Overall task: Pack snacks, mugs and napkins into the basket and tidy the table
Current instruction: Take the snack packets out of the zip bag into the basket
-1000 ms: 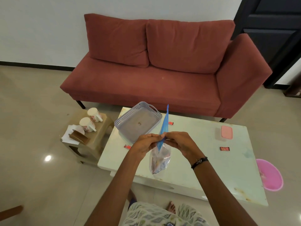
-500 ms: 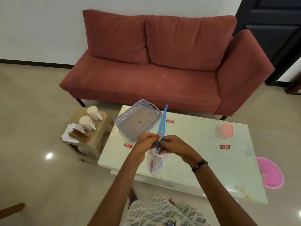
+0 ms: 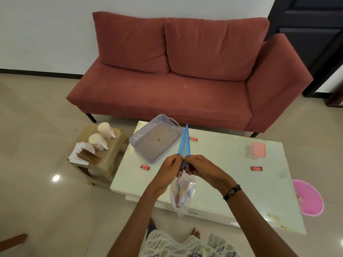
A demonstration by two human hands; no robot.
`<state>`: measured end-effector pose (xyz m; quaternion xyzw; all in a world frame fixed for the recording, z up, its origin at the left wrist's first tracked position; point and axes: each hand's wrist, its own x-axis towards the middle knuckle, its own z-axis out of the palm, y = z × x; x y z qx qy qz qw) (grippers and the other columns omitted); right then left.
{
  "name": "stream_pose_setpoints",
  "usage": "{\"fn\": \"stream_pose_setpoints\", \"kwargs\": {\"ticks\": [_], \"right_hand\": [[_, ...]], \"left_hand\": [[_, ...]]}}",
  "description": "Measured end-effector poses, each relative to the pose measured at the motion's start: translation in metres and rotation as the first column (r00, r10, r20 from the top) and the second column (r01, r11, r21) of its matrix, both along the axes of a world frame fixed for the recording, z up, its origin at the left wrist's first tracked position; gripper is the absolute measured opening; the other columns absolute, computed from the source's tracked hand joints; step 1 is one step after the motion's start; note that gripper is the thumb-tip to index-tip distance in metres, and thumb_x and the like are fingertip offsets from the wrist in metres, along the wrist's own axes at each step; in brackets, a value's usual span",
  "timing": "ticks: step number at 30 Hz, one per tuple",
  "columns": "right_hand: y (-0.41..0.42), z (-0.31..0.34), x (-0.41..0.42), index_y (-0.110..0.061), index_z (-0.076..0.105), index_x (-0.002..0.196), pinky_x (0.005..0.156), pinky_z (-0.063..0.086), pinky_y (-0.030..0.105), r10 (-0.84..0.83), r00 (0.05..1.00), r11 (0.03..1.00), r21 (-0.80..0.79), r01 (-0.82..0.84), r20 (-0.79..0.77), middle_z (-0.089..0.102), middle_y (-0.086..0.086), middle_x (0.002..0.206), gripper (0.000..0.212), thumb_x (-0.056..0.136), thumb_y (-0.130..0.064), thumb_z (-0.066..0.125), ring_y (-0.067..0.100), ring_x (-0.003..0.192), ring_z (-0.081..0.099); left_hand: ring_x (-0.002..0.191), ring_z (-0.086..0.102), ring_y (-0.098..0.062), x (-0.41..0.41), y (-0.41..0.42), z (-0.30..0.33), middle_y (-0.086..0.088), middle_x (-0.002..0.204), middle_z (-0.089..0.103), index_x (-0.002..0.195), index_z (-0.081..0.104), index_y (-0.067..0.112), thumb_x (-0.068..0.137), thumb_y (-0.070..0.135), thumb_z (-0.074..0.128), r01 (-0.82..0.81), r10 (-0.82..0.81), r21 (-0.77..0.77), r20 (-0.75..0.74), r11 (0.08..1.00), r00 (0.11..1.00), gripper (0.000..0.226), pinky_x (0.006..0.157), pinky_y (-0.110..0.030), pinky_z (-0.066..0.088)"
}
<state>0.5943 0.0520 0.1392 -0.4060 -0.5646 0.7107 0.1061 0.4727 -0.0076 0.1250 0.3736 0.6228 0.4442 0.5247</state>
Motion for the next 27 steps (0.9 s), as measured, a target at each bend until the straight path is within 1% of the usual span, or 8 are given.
{"fn": "stream_pose_setpoints", "kwargs": {"ticks": [4,8,14,17,19,21,24,27], "right_hand": [[-0.013,-0.004,-0.007,-0.008,0.046,0.069,0.065,0.039,0.024,-0.275,0.942,0.960,-0.109,0.258,-0.194,0.037,0.004,0.063,0.028,0.096,-0.014,0.038,0.012,0.061,0.036],[-0.020,-0.001,-0.014,-0.009,0.046,0.069,0.063,0.037,0.023,-0.410,0.884,0.912,-0.112,0.394,-0.227,0.035,0.003,0.061,0.029,0.096,-0.010,0.038,0.010,0.058,0.033],[-0.030,-0.004,-0.021,0.008,0.048,0.079,0.065,0.038,0.027,-0.537,0.807,0.837,-0.038,0.546,-0.244,0.034,0.020,0.072,0.027,0.097,-0.008,0.036,0.018,0.068,0.038],[-0.032,0.000,-0.027,-0.012,0.037,0.060,0.051,0.034,0.018,-0.642,0.733,0.766,-0.154,0.624,-0.224,0.031,0.003,0.055,0.033,0.091,-0.001,0.035,0.008,0.051,0.030],[-0.029,0.003,-0.025,-0.015,0.037,0.058,0.049,0.036,0.015,-0.648,0.728,0.760,-0.240,0.604,-0.223,0.034,-0.004,0.052,0.035,0.091,-0.003,0.036,0.005,0.047,0.032],[-0.020,0.009,-0.017,-0.015,0.042,0.060,0.056,0.040,0.017,-0.537,0.819,0.839,-0.231,0.493,-0.203,0.042,-0.003,0.052,0.034,0.093,-0.009,0.039,0.007,0.050,0.038],[-0.002,0.013,-0.007,-0.013,0.049,0.062,0.062,0.040,0.022,-0.263,0.965,0.964,0.050,0.261,0.021,0.050,-0.002,0.057,0.030,0.091,-0.017,0.044,0.011,0.056,0.044],[0.017,0.010,-0.009,-0.014,0.054,0.079,0.061,0.045,0.018,-0.164,0.949,0.960,0.264,0.090,0.271,0.058,-0.002,0.069,0.019,0.090,-0.029,0.052,0.009,0.062,0.055]], "left_hand": [[0.059,0.039,-0.014,0.008,0.004,0.000,-0.009,0.065,0.042,0.071,0.047,0.014,0.100,0.022,0.036,-0.169,0.166,0.015,0.142,0.985,0.976,0.031,0.061,-0.024,0.041],[0.072,0.066,-0.006,0.013,0.004,0.002,0.008,0.072,0.069,0.086,0.057,0.021,0.100,0.020,0.036,-0.257,0.245,0.020,0.232,0.966,0.941,0.026,0.078,-0.024,0.054],[0.089,0.065,-0.014,0.019,0.006,0.006,0.000,0.095,0.065,0.110,0.055,0.015,0.100,0.022,0.035,-0.301,0.272,0.073,0.266,0.951,0.925,0.024,0.085,-0.028,0.054],[0.084,0.066,-0.011,0.023,0.006,0.005,0.002,0.089,0.069,0.096,0.061,0.019,0.100,0.019,0.035,-0.400,0.359,0.033,0.380,0.916,0.853,0.026,0.078,-0.024,0.055],[0.078,0.068,-0.006,0.022,0.006,0.004,0.006,0.080,0.072,0.090,0.062,0.019,0.100,0.019,0.036,-0.415,0.379,0.019,0.371,0.910,0.848,0.028,0.075,-0.023,0.054],[0.072,0.067,-0.004,0.017,0.007,0.005,0.007,0.074,0.071,0.085,0.060,0.020,0.099,0.020,0.037,-0.383,0.358,0.029,0.296,0.923,0.885,0.027,0.073,-0.022,0.052],[0.065,0.055,-0.009,0.012,0.006,0.005,0.001,0.069,0.056,0.080,0.055,0.019,0.099,0.024,0.037,-0.278,0.270,0.048,0.125,0.959,0.955,0.027,0.069,-0.022,0.046],[0.069,0.055,-0.012,0.012,0.004,0.007,0.004,0.070,0.052,0.081,0.052,0.021,0.099,0.025,0.035,-0.171,0.172,0.024,-0.060,0.985,0.983,0.025,0.069,-0.015,0.046]]}}
